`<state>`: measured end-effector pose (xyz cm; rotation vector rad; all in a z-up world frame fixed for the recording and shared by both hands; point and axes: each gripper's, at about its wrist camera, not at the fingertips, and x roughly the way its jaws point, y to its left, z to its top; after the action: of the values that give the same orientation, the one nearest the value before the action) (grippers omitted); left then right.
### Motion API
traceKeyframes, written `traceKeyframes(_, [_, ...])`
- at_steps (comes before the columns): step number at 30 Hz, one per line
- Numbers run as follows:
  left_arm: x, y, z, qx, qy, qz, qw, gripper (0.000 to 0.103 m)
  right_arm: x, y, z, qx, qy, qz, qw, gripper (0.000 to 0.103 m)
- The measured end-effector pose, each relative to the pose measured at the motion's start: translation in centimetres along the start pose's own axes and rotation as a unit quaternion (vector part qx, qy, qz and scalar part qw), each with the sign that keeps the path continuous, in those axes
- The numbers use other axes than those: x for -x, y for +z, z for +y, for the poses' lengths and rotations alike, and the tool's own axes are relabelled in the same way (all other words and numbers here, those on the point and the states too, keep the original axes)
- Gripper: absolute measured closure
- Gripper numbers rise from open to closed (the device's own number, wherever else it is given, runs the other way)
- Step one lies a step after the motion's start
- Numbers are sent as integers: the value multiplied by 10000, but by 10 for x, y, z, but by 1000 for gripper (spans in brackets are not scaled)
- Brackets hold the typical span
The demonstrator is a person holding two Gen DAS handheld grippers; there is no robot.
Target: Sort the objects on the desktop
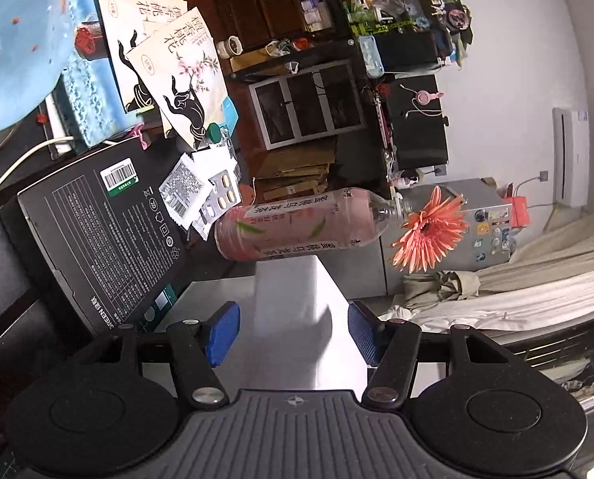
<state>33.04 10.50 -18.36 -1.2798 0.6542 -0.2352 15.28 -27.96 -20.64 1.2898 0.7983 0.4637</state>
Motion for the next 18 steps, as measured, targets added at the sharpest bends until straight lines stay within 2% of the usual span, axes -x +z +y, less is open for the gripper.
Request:
traceKeyframes(4, [2,0,0,-3,-55,3,10000,49,0,-1,5,146,-36,73,9999,61])
traceKeyframes(8, [5,0,3,-21,46,-7,10000,59,6,1,11,395,-92,48,9992,61])
traceKeyframes(18, [15,-6,5,149,-24,-37,9999,61,24,14,18,546,-104,-189,9983,60])
